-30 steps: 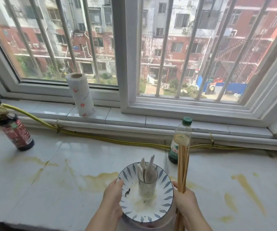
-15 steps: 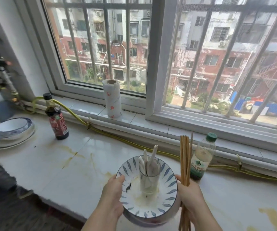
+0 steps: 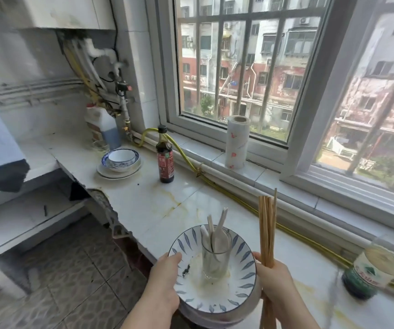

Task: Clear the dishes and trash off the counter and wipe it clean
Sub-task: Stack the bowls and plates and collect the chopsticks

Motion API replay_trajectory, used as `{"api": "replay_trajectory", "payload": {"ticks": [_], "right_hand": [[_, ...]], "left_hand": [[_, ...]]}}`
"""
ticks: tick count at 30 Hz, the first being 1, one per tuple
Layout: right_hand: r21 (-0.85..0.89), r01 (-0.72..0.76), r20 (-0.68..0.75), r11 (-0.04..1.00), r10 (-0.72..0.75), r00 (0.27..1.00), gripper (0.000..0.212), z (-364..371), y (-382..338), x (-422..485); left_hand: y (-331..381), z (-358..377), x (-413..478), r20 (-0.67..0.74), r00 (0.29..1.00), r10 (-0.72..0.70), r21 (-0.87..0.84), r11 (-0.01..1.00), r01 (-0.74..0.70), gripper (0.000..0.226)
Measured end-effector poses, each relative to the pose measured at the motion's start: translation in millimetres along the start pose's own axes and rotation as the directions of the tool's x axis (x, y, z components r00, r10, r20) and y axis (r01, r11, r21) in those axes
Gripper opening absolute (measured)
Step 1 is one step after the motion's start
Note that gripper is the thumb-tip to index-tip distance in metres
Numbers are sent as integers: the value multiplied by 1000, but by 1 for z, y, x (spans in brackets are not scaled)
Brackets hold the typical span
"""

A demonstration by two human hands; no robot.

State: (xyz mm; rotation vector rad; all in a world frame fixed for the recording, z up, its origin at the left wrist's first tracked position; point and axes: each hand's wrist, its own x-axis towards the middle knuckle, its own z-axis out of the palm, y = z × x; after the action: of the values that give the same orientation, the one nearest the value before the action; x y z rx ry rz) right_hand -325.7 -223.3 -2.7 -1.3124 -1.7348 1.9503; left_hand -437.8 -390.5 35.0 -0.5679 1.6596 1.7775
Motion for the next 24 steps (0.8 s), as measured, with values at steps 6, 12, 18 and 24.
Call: {"api": "replay_trajectory", "payload": {"ticks": [6, 12, 18, 24], "right_hand": [[-68, 44, 103, 997, -37, 994, 9, 52, -8, -7], [-116, 51, 175, 992, -30, 984, 11, 123, -10, -28], [-166, 89, 247, 982, -46, 968, 5, 204, -13, -61], [-218, 123, 304, 968, -52, 951, 6, 296, -6, -89]], "left_hand": [[15, -51, 1, -45, 999, -9, -91, 996, 5, 17], [33, -122, 4, -106, 994, 14, -169, 985, -32, 13], [52, -207, 9, -172, 984, 54, -202, 975, -89, 14], [70, -298, 22, -247, 968, 47, -255, 960, -112, 25]]}}
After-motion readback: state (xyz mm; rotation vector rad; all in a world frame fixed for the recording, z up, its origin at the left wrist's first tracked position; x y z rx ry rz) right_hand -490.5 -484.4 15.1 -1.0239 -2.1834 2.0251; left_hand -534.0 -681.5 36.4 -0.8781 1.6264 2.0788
